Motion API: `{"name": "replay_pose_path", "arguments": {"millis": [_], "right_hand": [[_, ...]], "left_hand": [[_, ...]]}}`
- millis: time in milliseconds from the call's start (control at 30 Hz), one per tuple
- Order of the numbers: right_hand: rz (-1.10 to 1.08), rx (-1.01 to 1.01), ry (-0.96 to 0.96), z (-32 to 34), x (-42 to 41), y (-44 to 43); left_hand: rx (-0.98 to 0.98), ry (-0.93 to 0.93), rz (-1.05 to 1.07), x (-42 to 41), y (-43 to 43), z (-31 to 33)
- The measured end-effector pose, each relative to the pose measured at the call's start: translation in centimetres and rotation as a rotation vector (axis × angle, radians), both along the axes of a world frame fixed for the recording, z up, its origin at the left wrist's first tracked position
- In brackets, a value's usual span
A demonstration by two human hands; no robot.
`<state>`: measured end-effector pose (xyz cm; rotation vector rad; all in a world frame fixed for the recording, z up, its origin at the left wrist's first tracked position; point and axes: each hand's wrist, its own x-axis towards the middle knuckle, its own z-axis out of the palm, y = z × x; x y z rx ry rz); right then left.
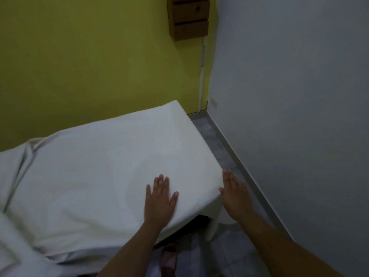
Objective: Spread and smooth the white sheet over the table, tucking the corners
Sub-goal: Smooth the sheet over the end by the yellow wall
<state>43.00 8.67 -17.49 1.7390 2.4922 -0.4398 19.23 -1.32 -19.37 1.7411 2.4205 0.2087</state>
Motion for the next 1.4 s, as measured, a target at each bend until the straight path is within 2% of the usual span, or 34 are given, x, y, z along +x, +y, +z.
{"name": "replay_pose_path", "arguments": {"millis": [267, 400, 500, 700, 833, 933, 1100, 1300, 1400], "right_hand": [[0.102, -0.023, 0.028, 0.2, 2.1, 0.6], [0.093, -0.08, -0.086, 0.0, 3.9, 1.3], [0.057, -0.211, -0.167, -0.2, 6.2, 1.9], [-0.034, -0.334, -0.176, 0.2, 9.5, 4.5], [-0.032, -0.343, -0.186, 1.2, 10.6, 7.0], [-0.113, -0.355, -0.157, 1.8, 11.4, 9.3], [-0.142, -0.364, -0.112, 2.2, 12.4, 13.2], [-0.09, -0.384, -0.131, 1.2, 14.1, 17.1], [-0.021, -0.41, -0.171, 0.3, 14.9, 20.2]], "left_hand": [[-0.087, 0.001, 0.056, 3.0, -1.4, 0.4], [-0.121, -0.013, 0.103, 3.9, -0.3, 0.9], [-0.139, -0.048, 0.115, 4.6, 0.9, 1.3], [-0.097, -0.065, -0.023, 7.6, 6.4, 3.0], [-0.048, -0.079, -0.147, 10.2, 12.2, 4.4], [-0.059, -0.041, -0.241, 12.2, 16.5, 5.0], [-0.19, 0.069, -0.34, 14.7, 20.8, 4.4], [-0.371, 0.127, -0.25, 15.6, 23.0, 1.9], [-0.421, 0.09, -0.204, 16.6, 25.1, 1.0]]}}
